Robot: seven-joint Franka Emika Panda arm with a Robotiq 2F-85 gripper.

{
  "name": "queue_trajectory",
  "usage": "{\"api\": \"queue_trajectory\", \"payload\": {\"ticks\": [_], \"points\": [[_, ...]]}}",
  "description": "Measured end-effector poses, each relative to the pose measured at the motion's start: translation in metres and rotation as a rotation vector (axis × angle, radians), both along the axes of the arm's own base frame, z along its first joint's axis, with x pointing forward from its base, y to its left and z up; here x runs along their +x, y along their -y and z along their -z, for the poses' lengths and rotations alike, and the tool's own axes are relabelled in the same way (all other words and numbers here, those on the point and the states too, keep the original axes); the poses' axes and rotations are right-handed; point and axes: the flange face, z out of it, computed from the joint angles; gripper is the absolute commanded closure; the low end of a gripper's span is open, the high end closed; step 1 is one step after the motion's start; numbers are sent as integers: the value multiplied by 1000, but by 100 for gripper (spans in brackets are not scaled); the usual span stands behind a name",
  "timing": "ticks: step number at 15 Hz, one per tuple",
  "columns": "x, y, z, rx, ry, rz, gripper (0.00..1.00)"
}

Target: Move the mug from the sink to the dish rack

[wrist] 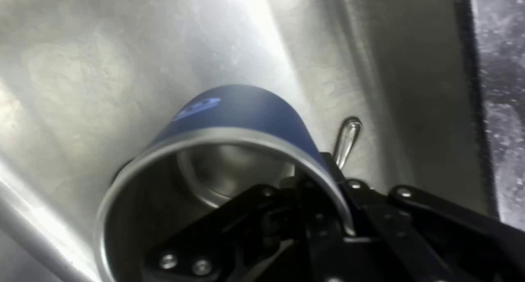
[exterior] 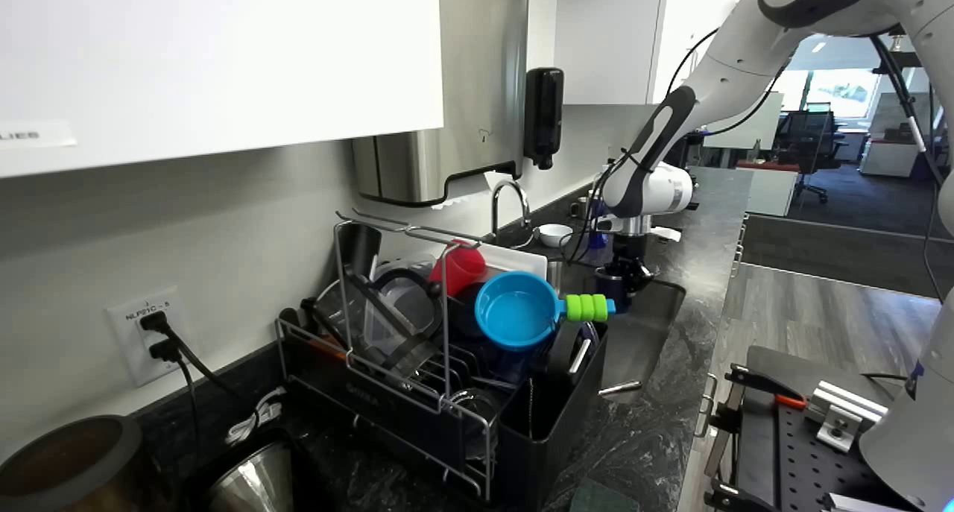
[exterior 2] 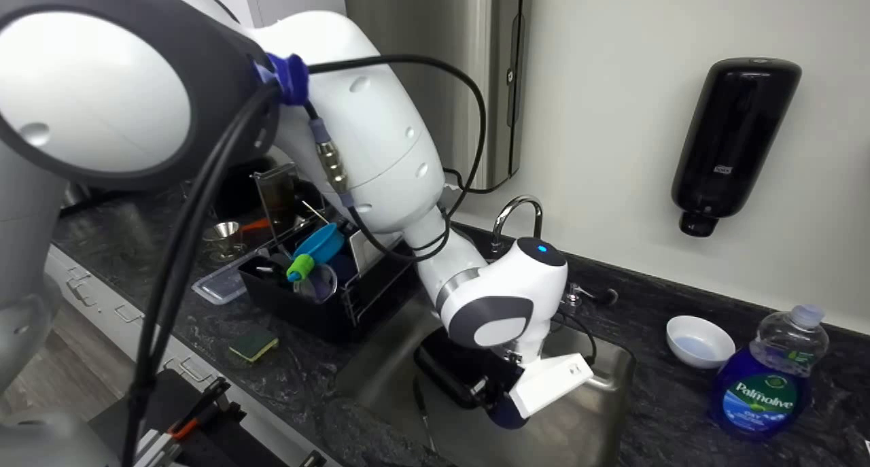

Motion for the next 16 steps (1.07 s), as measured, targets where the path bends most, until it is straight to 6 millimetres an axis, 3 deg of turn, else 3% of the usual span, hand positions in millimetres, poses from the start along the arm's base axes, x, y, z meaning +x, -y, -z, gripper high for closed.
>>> {"api": "queue_trajectory", "payload": {"ticks": [4,16], "points": [[-11,-6,-34,111,-60,7,98],[-52,-34,-109,490,-140,-15,98]]}}
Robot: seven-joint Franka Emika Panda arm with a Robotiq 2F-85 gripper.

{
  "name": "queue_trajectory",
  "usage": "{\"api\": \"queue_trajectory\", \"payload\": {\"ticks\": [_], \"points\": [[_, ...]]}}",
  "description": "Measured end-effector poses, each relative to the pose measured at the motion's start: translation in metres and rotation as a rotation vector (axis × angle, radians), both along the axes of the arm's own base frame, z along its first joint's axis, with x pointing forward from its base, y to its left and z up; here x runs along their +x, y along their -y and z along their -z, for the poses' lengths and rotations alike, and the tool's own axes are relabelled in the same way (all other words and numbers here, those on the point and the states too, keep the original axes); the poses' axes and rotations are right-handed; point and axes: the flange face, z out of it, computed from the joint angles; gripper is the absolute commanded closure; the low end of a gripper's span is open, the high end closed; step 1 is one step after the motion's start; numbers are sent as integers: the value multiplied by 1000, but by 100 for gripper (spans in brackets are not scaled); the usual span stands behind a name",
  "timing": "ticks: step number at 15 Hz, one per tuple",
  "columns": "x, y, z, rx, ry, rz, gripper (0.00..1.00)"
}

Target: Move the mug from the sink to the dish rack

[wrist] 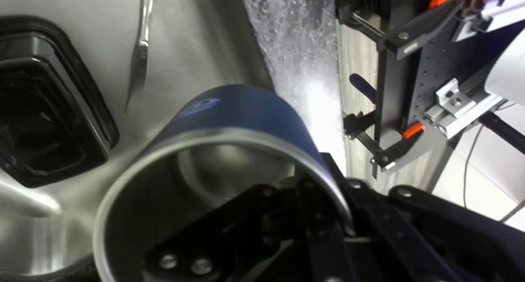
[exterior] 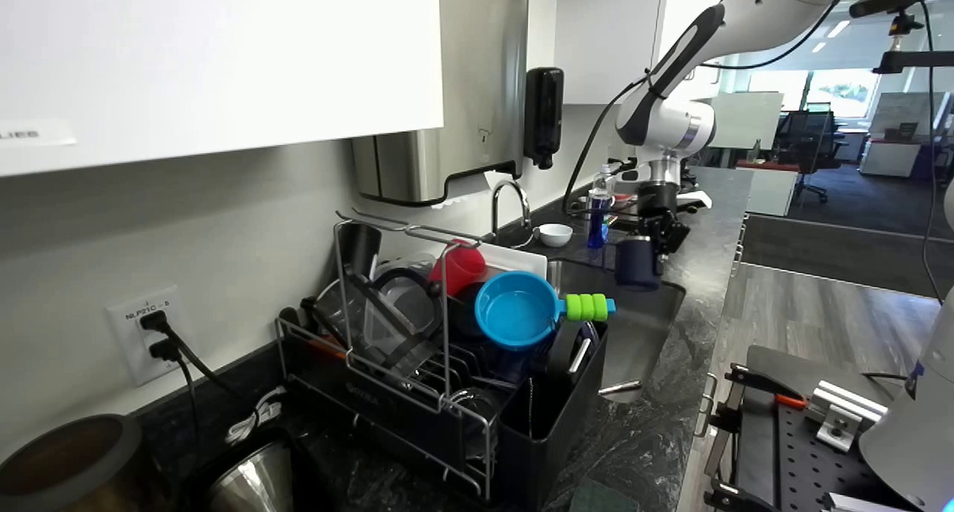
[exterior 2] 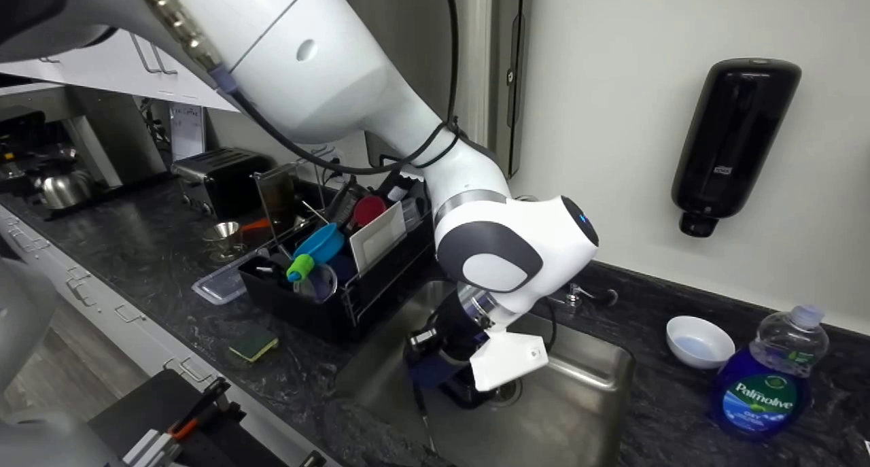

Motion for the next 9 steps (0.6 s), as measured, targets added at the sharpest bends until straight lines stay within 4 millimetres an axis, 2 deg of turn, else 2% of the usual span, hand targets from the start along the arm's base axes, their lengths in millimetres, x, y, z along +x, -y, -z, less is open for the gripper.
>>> {"api": "queue_trajectory", "payload": {"ticks": [5,9], "points": [[-25,-15,-33,139,-12,-17,98],[-41,-29,-46,178,-23,-23,98]]}}
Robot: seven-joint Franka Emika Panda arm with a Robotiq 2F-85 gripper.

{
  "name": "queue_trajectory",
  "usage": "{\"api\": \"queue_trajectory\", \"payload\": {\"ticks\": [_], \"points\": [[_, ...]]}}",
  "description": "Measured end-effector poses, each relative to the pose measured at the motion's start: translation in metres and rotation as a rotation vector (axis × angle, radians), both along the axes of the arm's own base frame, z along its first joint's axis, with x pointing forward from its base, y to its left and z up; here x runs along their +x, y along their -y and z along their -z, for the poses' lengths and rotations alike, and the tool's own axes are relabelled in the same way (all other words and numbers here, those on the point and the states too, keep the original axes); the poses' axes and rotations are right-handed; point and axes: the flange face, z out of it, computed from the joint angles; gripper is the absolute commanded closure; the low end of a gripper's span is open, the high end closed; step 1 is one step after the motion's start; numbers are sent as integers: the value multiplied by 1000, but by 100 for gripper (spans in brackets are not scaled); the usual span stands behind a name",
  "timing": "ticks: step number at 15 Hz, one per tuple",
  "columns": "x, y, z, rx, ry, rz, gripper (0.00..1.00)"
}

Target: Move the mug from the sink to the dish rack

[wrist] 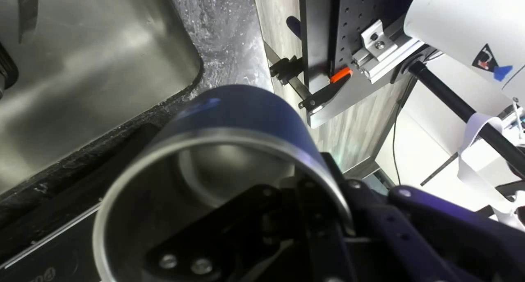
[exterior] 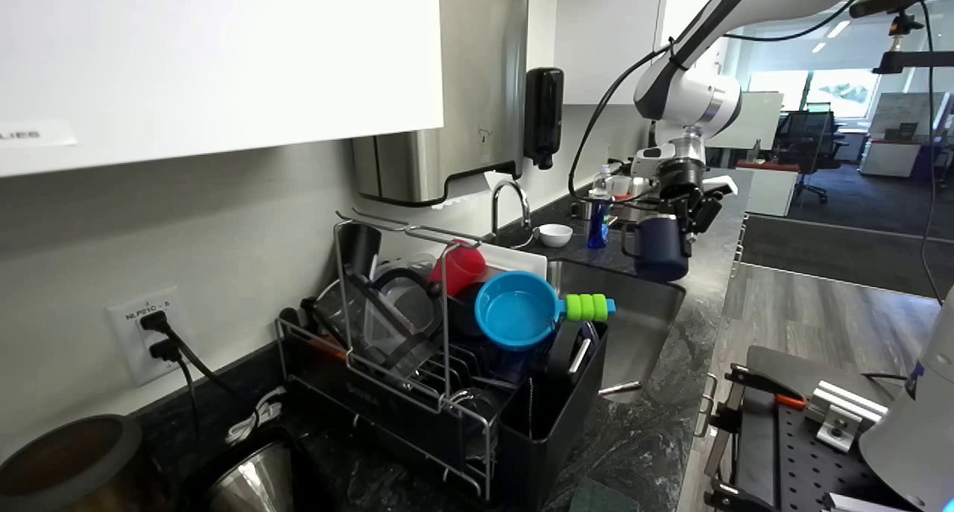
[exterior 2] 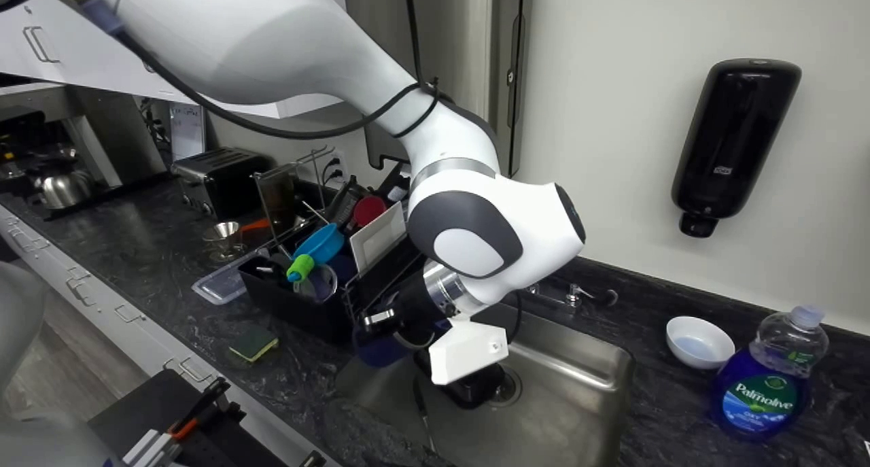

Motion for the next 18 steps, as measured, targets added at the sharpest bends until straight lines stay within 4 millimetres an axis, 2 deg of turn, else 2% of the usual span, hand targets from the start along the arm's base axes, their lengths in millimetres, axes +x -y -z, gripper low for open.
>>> {"api": "queue_trajectory", "payload": {"ticks": [1,5,18], "points": [[-2,-3,0,1,-2,-2,94],[-1,-10,3,-16,-4,-9,94],[-2,-9,3,-18,-4,-6,94]]}}
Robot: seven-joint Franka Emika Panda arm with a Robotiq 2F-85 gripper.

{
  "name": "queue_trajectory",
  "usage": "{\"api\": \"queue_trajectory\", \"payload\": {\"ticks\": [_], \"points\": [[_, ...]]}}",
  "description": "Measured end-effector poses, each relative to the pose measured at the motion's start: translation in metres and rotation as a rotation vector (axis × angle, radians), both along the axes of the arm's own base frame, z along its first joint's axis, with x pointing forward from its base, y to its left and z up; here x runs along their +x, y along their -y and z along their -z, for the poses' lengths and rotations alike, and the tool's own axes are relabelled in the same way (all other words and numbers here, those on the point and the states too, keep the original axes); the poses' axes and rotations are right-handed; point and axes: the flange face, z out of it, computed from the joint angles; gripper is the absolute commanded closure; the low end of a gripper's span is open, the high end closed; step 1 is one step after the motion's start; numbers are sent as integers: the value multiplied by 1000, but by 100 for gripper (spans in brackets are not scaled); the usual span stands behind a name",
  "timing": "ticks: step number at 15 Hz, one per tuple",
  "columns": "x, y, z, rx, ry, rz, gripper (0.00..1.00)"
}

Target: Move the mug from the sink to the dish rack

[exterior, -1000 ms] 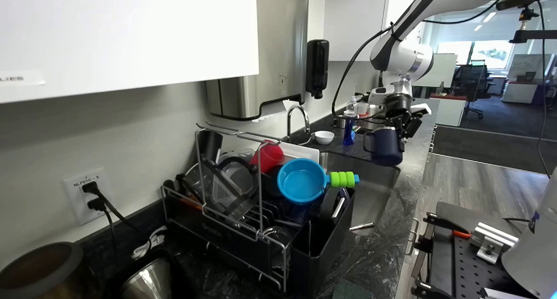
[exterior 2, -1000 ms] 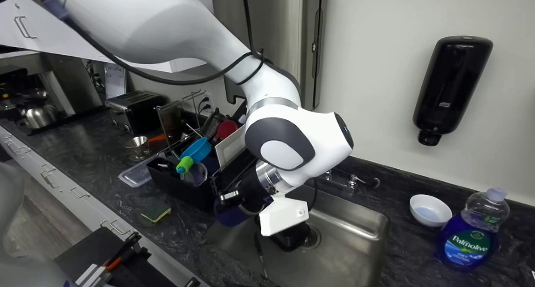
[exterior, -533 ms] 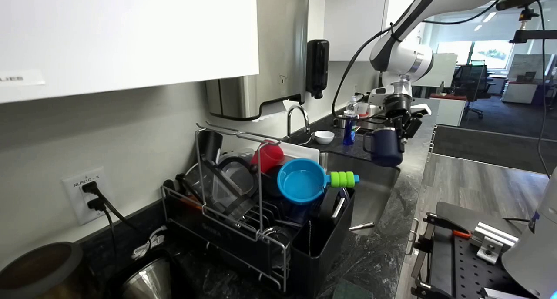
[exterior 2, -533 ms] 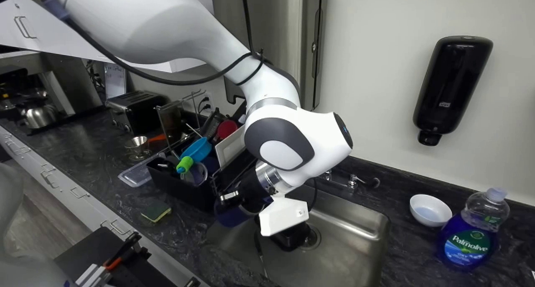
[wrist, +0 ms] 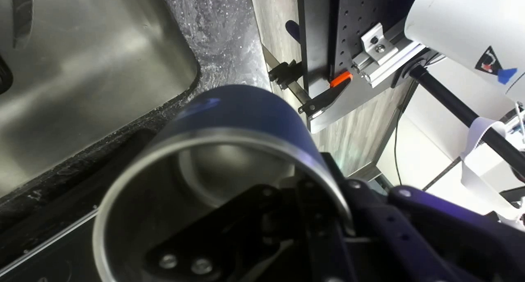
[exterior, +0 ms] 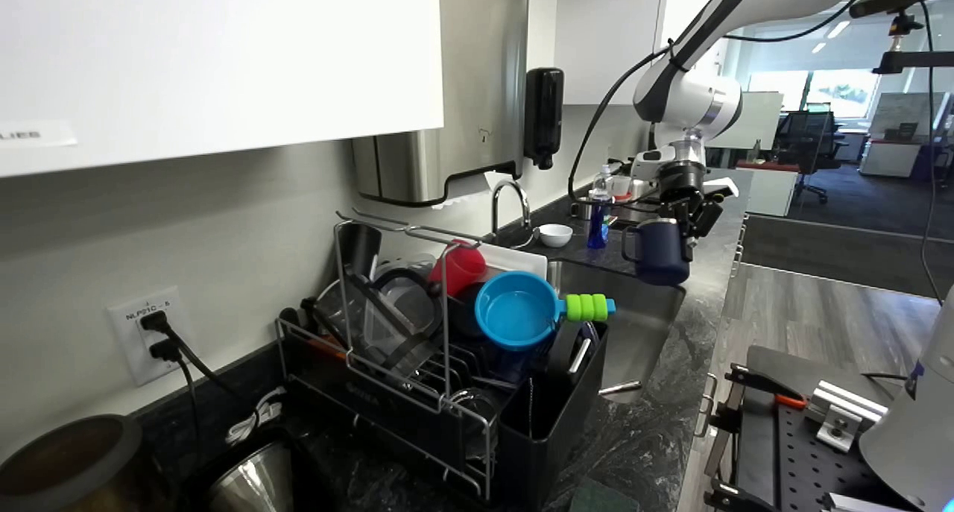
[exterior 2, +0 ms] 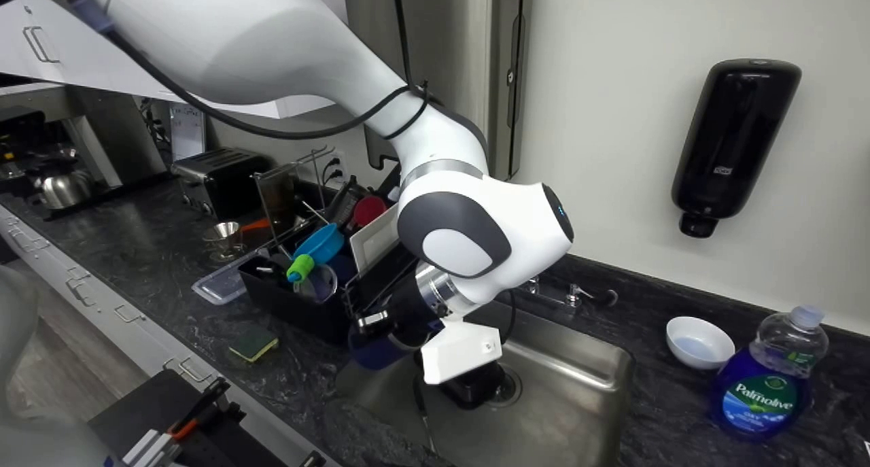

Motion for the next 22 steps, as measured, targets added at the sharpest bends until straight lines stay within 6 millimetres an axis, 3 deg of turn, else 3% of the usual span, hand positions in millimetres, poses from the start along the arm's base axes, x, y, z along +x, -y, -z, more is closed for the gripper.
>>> {"api": "queue_trajectory", "payload": {"ticks": [2,6,15,17,22], "points": [[0,0,0,0,0,0,98],[0,-2,1,5,-4,-2,98],[14,-57,2,174,83,-38,98],[14,-64,-10,245,143,-25,98],[12,-76,-65,425,320,6,98]]}}
